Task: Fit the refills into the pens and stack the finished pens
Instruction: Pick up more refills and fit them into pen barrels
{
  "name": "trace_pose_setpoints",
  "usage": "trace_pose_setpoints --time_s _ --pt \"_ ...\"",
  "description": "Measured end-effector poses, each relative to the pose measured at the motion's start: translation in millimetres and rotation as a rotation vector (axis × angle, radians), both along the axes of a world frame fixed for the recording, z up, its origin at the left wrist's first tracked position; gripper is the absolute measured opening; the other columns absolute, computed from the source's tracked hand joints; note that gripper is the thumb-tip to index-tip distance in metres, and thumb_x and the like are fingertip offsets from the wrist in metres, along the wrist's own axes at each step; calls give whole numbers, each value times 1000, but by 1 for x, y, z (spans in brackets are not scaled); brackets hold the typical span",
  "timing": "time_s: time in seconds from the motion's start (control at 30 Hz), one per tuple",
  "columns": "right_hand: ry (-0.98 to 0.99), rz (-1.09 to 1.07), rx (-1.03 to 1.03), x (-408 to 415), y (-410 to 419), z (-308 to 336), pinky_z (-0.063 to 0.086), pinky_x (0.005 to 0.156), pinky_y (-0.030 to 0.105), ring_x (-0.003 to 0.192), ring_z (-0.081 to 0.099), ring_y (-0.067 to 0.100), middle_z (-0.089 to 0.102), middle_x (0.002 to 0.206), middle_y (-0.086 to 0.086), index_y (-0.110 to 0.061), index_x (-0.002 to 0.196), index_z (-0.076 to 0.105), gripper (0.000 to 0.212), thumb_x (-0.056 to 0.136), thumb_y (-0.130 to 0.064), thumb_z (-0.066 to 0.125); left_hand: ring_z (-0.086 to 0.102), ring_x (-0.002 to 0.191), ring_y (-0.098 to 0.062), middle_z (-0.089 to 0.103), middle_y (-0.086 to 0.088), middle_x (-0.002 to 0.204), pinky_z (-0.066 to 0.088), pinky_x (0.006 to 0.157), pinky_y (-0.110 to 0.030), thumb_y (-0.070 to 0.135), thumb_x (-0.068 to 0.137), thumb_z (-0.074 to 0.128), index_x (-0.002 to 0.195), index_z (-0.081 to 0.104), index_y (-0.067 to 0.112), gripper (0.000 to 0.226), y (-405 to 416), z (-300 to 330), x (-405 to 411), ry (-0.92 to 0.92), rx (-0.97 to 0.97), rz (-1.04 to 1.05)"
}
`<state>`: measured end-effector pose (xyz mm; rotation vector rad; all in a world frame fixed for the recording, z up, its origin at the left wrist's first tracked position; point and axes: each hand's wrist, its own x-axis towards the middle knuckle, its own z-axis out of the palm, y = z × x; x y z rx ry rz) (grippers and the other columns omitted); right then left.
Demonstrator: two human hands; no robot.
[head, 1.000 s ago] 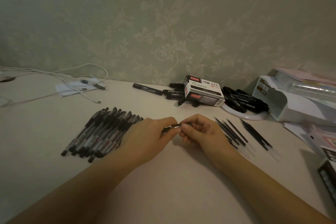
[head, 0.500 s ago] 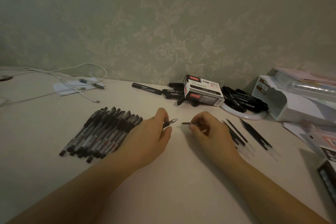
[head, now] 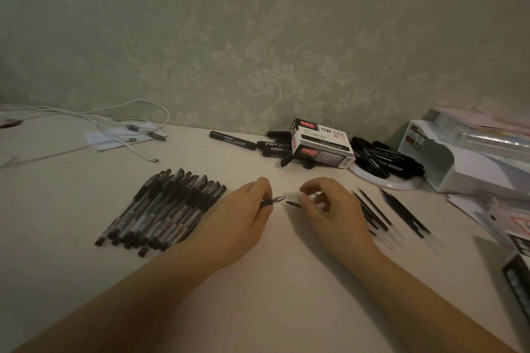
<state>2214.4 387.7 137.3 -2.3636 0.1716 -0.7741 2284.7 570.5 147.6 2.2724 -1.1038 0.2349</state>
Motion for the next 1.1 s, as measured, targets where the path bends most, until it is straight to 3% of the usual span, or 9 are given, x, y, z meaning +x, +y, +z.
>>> trace_pose_setpoints --time_s 0.13,0.47,0.73,0.97,1.1 --pt "23 144 175 -2 12 5 44 72 6 89 60 -4 65 93 -27 -40 95 65 7 95 -36 59 53 77 -6 54 12 91 52 70 -36 31 98 47 99 43 28 4 -2 -1 -1 -9 -16 -31" --pt "111 234 348 -1 10 5 56 83 39 79 65 8 71 80 -9 -29 85 72 9 90 -34 66 53 77 -3 56 12 86 50 69 -33 28 94 57 93 51 26 7 -3 -2 4 -10 -104 -93" --pt "102 266 402 -3 6 6 46 75 22 73 65 0 73 76 -8 -31 81 75 9 89 -29 70 58 76 -7 61 8 79 49 71 -37 27 96 52 95 61 24 9 -1 2 2 53 -115 -113" --pt "166 322 396 -2 5 6 54 82 25 80 70 6 75 82 -7 -27 90 76 9 92 -29 67 55 80 -7 60 10 86 48 74 -34 28 97 51 103 63 24 14 3 11 -2 15 -42 -87" --pt "175 346 379 -4 4 5 54 77 20 79 70 7 75 83 -4 -25 91 77 8 91 -25 69 52 79 -10 55 10 83 47 75 -33 30 100 45 102 61 24 17 3 15 -6 15 59 -70"
